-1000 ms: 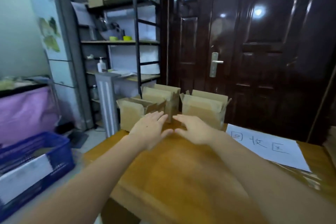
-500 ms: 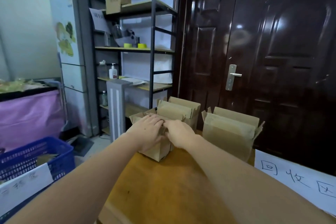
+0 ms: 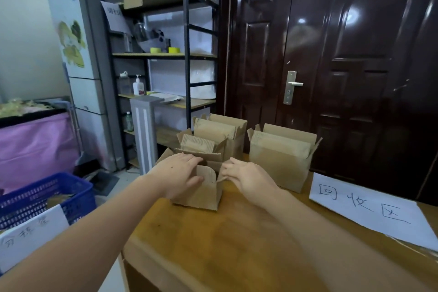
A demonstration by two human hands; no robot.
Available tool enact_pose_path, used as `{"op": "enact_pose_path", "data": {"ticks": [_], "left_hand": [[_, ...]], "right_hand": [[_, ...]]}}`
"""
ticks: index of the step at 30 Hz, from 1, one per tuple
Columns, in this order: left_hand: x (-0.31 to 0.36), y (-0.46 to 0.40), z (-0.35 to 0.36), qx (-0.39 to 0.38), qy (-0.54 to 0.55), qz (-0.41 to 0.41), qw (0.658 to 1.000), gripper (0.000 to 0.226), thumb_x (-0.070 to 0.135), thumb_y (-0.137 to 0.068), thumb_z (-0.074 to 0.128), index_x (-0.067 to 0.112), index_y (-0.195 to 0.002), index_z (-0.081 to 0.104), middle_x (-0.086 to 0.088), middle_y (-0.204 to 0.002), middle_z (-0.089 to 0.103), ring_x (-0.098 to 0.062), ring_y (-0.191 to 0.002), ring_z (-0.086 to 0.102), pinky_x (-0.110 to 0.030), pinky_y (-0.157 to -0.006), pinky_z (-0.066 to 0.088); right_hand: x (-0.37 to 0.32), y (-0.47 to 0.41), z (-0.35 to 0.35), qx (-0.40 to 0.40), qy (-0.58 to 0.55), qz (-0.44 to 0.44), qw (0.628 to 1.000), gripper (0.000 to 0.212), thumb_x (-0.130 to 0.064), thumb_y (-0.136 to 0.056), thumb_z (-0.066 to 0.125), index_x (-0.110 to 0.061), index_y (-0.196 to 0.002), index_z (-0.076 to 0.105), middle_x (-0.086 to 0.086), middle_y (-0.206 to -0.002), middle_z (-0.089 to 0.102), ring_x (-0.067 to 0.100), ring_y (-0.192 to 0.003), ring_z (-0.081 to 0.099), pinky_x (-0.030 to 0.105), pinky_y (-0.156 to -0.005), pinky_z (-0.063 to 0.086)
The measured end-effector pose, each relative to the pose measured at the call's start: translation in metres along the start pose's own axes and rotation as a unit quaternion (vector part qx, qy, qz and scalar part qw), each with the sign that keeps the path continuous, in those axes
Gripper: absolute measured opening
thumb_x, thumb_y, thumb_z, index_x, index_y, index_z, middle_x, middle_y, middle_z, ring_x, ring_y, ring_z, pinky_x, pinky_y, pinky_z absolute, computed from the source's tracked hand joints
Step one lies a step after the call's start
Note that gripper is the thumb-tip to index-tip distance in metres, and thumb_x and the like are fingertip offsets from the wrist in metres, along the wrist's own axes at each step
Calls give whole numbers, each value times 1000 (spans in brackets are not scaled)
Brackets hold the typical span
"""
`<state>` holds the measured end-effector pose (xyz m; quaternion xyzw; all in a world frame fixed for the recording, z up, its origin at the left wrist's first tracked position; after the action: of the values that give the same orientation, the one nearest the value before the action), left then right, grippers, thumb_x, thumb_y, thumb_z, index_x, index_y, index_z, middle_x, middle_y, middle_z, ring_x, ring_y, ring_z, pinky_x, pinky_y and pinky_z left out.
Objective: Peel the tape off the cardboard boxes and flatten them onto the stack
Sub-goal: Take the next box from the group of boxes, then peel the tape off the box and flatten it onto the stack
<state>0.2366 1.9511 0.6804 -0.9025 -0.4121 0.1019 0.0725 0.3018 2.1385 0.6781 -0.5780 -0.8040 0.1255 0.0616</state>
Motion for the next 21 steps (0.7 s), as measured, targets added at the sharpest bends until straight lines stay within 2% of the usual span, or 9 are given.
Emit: {"op": "enact_pose_path", "data": {"ticks": [3,7,10,12,16,19,21], "left_hand": [[25,10,-6,21,10,19,1000,75,72,-100,30,26,-158,35,5,-158,44,-16,-143,39,-35,-119,31],[70,13,-18,62,93,35,993,84,83,-95,16,29,-154,42,7,-155,47,-12,-140,41,-33,-116,33],[117,6,-21,67,174,47,981,85,81,-94,11,31,-155,41,8,-159,44,-10,-146,35,-29,-117,25],[157,-2,-21,59,220,68,971,83,78,-93,11,32,-156,40,8,-161,41,-9,-149,31,-25,-116,21],[228,-13,-18,60,294,94,949,66,66,-103,21,33,-156,42,7,-160,43,-8,-150,31,-24,-116,22],[280,-19,-15,55,334,112,934,67,66,-101,21,33,-156,41,10,-163,38,-3,-152,23,-22,-118,16],[306,-22,-13,65,341,119,930,71,69,-99,19,33,-156,43,12,-164,36,0,-152,20,-25,-121,15]], "right_hand": [[18,51,-18,35,-36,0,999,38,-16,-109,42,-20,-143,58,-5,-157,43,11,-151,27,25,-123,19],[47,130,-42,84,-97,25,991,34,-6,-105,50,-11,-136,63,0,-147,53,9,-145,36,23,-121,25],[77,191,-56,104,-122,71,984,37,3,-102,51,-11,-132,67,-3,-144,55,8,-142,39,30,-121,29],[98,232,-68,118,-113,103,981,37,5,-100,54,-11,-130,68,-4,-141,57,8,-140,43,26,-120,30],[132,297,-90,115,-83,176,974,37,1,-100,56,-16,-130,69,-6,-141,58,3,-138,45,19,-116,34],[152,338,-101,93,-59,230,967,42,-2,-99,49,-23,-129,70,-21,-135,56,-10,-124,51,3,-103,33],[160,354,-108,98,-62,271,956,38,-11,-99,47,-28,-119,74,-26,-122,64,-11,-100,62,8,-87,45]]}}
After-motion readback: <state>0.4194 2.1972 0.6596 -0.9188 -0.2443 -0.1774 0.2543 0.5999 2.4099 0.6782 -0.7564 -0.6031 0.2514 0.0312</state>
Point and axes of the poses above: each hand's wrist, its own y-axis away from the middle knuckle, its own z-axis out of the palm, x = y × z, the point moved 5 cm from there along -y, towards the middle knuckle
